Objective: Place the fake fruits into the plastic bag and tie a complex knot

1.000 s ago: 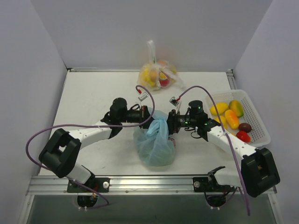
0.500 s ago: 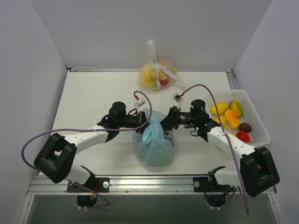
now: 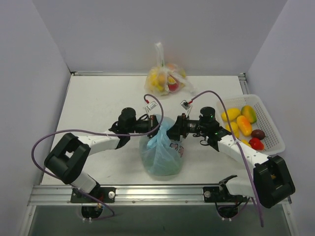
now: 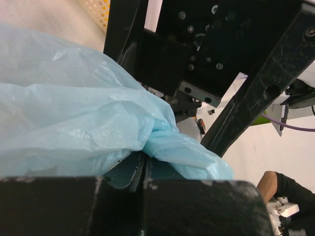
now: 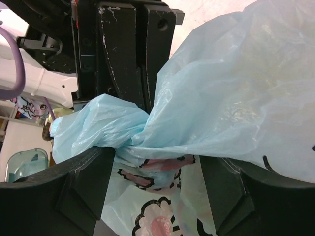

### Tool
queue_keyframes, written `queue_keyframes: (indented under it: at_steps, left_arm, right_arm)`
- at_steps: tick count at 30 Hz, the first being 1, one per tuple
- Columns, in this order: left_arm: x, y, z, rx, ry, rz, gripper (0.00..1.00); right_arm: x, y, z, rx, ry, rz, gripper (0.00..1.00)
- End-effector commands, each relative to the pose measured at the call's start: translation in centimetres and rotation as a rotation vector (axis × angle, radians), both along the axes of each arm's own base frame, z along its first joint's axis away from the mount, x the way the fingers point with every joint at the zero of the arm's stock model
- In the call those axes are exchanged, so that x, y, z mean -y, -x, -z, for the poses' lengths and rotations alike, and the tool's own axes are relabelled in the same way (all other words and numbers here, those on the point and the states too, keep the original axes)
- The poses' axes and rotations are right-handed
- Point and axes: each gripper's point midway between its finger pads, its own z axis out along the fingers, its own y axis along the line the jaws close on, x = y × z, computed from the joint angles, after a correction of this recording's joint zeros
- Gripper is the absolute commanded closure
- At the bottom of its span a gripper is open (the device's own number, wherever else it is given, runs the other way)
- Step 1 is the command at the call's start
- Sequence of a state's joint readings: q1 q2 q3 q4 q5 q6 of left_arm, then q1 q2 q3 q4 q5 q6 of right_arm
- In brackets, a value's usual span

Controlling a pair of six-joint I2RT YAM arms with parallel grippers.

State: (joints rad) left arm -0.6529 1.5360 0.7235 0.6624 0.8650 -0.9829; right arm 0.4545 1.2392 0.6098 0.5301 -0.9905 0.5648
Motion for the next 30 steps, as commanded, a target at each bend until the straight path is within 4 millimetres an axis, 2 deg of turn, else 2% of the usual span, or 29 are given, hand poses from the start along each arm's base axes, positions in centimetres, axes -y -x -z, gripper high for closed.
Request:
queue_keyframes:
  at_steps: [1,7,11,14,19,24,26,27,30]
  left_arm:
    - [1.3,-1.0,-4.2,0.096,0.148,0.000,1.00]
    - [2.6,0.7,-4.6,0.095,0.191,0.046,1.00]
    - [2.7,-0.2,-4.7,0.105,0.196,0.018,1.00]
    - [2.4,-1.2,-5.1,0.111,0.206,0.002,1.00]
    - [1.8,-1.4,-6.7,0.144,0.244,0.010,1.00]
    - [0.6,-1.6,-6.8,0.161,0.242,-0.005,1.00]
    - [0.4,-1.4,-6.8,0.162,0.241,-0.006,1.00]
    - [0.4,-1.3,-6.8,0.159,0.241,-0.004,1.00]
    - [0.5,-1.2,-7.3,0.163,0.251,0.005,1.00]
  right_arm:
    - [-0.4,0.4,-1.2,0.065,-0.016,-0.008,0.29]
    - [-1.0,-0.1,-1.8,0.046,-0.039,0.017,0.29]
    - [-1.9,0.7,-2.5,0.003,-0.083,0.005,0.29]
    - [-1.8,1.0,-2.3,-0.031,-0.095,0.006,0.29]
    - [-0.9,1.9,-0.5,-0.057,-0.060,-0.003,0.27]
    - [0.9,2.0,-0.5,-0.046,-0.041,-0.021,0.27]
    - [1.7,2.1,-1.1,0.036,-0.013,-0.044,0.28]
    - [2.2,2.8,-0.3,-0.002,0.025,-0.051,0.28]
    - [2.9,4.0,0.1,0.033,0.066,-0.098,0.28]
